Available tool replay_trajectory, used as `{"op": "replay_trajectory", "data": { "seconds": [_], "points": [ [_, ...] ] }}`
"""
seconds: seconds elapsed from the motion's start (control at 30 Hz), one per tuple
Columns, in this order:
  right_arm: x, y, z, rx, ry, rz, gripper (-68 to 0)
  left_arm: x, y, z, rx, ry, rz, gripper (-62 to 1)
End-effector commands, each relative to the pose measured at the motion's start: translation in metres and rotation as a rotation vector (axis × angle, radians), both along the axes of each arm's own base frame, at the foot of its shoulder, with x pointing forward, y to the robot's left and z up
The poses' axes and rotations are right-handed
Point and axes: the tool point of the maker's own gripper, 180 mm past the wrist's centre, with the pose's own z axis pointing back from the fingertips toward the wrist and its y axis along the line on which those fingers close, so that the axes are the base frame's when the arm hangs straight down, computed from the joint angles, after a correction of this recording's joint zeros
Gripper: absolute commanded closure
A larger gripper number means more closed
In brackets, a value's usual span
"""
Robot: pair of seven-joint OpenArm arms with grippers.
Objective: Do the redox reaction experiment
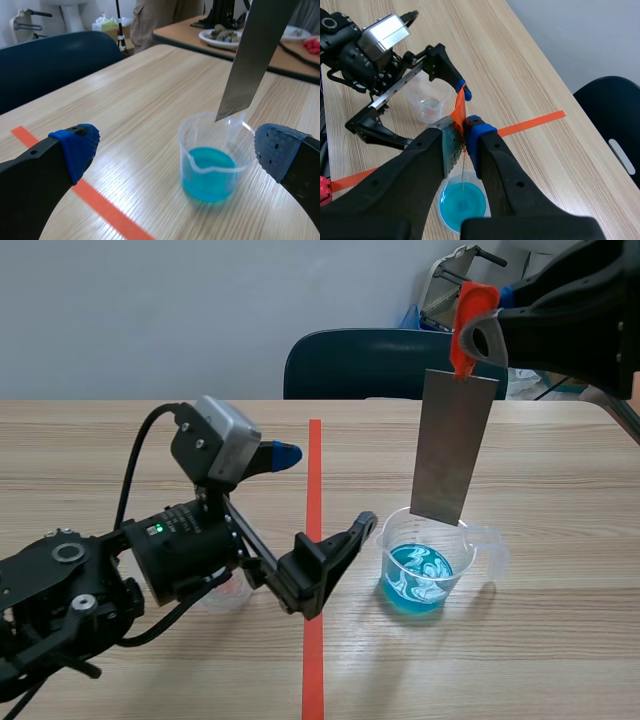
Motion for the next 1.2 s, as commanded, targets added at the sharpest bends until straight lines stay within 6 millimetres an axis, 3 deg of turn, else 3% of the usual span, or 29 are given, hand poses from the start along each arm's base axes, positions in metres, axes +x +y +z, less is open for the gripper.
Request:
{"op": "replay_trajectory", "data": {
  "seconds": [0.0, 0.5, 1.17],
  "points": [
    [-0.001, 0.002, 0.011, 0.009, -0.029, 0.018, -0.6, -0.009, -0.002, 0.014, -0.038, -0.026, -0.028, -62.3],
    [-0.001, 0.002, 0.011, 0.007, -0.029, 0.016, -0.6, -0.053, 0.027, 0.010, -0.032, -0.021, -0.086, -62.3],
    [-0.002, 0.003, 0.013, 0.023, -0.021, 0.019, -0.6, -0.057, 0.028, 0.008, -0.027, -0.014, -0.091, -62.3]
  ]
}}
